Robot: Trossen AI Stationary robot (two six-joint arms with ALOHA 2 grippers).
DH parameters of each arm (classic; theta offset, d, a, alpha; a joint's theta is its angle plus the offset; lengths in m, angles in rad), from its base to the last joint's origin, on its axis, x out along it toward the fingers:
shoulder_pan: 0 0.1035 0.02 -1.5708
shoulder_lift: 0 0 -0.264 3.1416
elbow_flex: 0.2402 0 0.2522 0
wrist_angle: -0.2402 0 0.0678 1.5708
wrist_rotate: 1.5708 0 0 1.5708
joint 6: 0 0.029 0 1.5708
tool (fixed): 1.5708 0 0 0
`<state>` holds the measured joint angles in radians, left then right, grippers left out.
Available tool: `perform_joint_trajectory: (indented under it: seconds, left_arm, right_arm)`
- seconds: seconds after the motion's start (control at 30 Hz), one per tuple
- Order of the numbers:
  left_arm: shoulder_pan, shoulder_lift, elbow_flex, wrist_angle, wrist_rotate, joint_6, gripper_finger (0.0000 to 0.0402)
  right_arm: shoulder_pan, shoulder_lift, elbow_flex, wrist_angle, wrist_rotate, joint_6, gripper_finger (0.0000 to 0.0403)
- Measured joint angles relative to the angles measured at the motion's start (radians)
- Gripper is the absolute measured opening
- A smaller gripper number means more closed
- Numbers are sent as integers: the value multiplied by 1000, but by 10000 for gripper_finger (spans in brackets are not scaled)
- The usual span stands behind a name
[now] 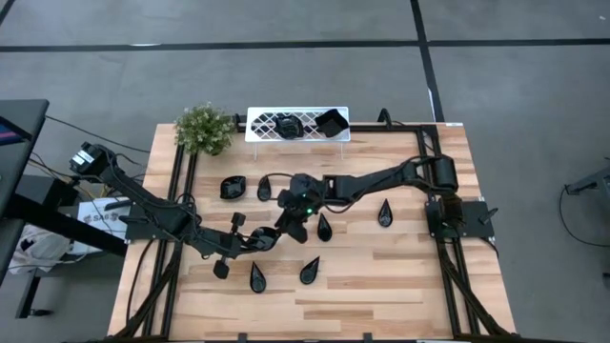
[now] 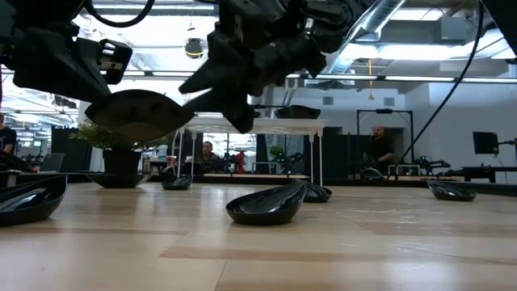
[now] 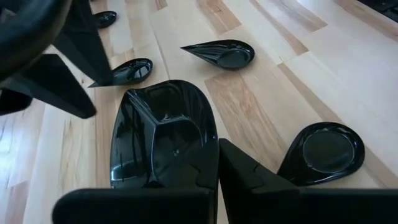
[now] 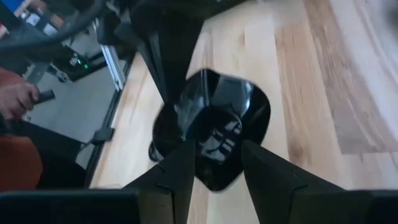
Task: Pick & Place Mini shaped plates
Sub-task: Stack the right leaf shaped plate on the top of the leaf shaped plates on the shelf
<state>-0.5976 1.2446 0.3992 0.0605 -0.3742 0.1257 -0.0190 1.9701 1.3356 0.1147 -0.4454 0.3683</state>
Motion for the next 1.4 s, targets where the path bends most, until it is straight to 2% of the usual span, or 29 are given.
perform_joint_trajectory:
  seconds: [0.13, 0.27, 0.4, 0.93, 1.4]
  left_arm:
    - [0, 0, 0, 0, 0, 0, 5]
    - [0, 0, 0, 0, -10, 1, 6]
    - [0, 0, 0, 0, -45, 25, 5]
    - [1, 0, 0, 87, -20, 136, 6]
    - [24, 0, 0, 97, -29, 162, 5]
  right_arm:
    - [-3, -1, 2, 2, -5, 34, 128]
    - [-4, 0, 2, 0, -77, 54, 130]
    - [-2, 0, 2, -6, -99, 68, 130]
    - [1, 0, 2, -2, -79, 103, 129]
    - [18, 0, 2, -2, -45, 88, 129]
